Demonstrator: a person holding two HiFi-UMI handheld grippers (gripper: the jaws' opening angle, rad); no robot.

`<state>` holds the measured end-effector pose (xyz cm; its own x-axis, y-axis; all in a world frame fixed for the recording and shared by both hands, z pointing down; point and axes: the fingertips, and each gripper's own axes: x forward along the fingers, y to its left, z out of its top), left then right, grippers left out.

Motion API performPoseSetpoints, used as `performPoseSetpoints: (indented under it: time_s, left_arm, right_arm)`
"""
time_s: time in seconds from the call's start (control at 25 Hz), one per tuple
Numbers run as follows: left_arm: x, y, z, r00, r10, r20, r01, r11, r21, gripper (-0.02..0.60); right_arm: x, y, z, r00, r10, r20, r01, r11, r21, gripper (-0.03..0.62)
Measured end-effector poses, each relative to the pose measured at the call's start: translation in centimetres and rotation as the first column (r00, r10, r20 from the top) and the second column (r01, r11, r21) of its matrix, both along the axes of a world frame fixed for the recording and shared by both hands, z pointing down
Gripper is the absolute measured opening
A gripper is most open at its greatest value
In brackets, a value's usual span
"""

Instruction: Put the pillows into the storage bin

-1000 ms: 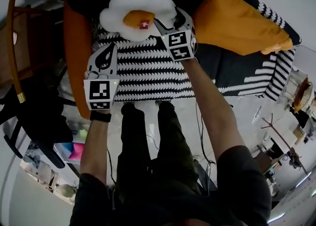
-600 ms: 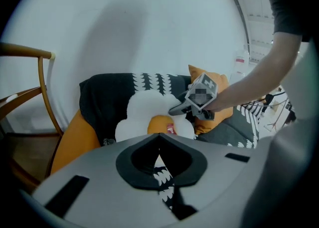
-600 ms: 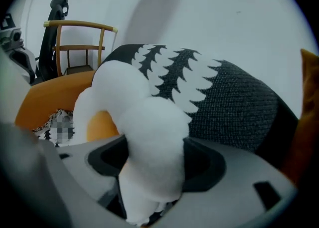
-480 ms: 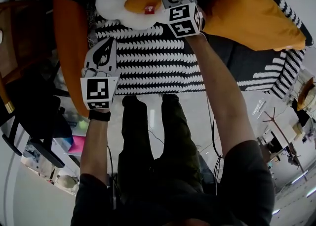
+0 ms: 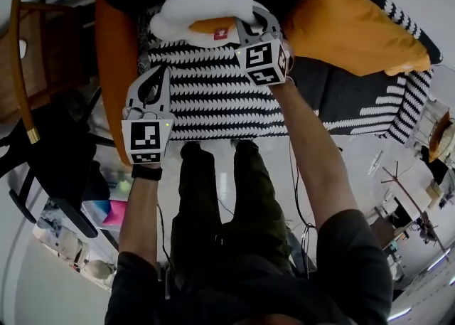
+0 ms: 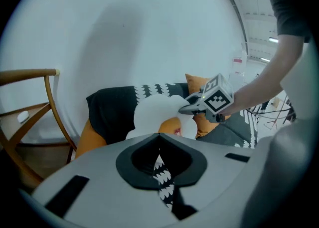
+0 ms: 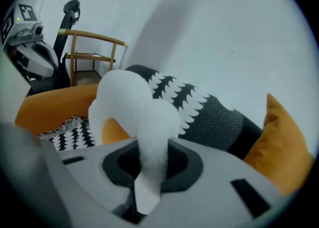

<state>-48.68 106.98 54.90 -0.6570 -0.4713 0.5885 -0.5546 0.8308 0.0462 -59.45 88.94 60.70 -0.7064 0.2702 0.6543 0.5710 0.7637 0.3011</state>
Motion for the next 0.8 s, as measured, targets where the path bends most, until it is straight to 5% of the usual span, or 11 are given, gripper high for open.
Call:
performPoseSetpoints:
  time_s: [0.4, 0.8]
  left_arm:
    - [2.5, -1.9, -12.6, 0.994, 0.053, 0.096, -0.055, 0.998, 0.025, 0.003]
    - [7.1, -6.5, -23.5, 0.968, 0.184, 0.169, -0.2, 0.977, 0.079, 0.003]
  right_arm:
    - [7.7, -1.6, -14.6, 0.996, 0.045, 0.083, -0.046, 0.999, 0.006, 0.069]
    - [16.2, -6.6, -30.3, 0.957, 0.23, 0.175, -0.231, 0.973, -0.015, 0.069]
